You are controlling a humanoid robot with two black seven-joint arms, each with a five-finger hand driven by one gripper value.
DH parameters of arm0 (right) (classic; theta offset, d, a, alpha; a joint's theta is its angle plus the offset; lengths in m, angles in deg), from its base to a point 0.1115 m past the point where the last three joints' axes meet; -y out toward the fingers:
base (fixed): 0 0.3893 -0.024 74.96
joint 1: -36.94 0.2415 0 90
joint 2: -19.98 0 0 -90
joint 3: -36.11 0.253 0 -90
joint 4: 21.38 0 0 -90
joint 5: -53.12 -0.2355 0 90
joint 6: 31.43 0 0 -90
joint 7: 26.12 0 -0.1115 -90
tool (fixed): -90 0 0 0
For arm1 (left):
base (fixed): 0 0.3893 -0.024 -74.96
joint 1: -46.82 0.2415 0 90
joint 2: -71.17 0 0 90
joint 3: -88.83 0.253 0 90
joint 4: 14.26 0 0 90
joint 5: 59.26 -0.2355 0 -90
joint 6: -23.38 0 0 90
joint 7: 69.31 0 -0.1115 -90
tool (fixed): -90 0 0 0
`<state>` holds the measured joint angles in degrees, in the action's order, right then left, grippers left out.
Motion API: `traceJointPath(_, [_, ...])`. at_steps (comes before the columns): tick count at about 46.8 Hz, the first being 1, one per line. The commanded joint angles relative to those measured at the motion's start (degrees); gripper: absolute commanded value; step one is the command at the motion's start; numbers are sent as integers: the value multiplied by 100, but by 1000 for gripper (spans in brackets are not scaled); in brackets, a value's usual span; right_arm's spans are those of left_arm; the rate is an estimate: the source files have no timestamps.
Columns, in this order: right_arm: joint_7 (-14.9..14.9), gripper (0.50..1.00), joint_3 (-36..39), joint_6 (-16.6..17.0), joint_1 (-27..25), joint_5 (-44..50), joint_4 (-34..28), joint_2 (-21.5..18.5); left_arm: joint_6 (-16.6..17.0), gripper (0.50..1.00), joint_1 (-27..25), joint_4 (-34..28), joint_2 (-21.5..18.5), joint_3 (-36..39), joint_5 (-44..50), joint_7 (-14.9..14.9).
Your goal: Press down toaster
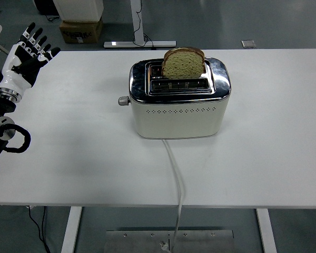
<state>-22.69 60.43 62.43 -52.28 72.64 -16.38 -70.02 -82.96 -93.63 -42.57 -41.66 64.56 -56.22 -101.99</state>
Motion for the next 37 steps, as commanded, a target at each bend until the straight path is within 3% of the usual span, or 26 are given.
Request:
traceJointPath(1, [0, 998, 3, 0, 1, 0, 1, 0, 8, 1000, 0, 168, 173, 1, 30, 7])
traceJointPath(6, [0, 998, 3, 0, 1, -9, 1, 0, 34, 1000, 0, 449, 392, 1, 57, 34])
traceJointPath(14, [0, 998, 3, 0, 1, -9, 1, 0, 34, 1000, 0, 652, 533, -7, 267, 315])
traceJointPath(37, [0, 1000, 3, 0, 1, -9, 1, 0, 26, 1000, 0, 661, 630, -78, 874, 333])
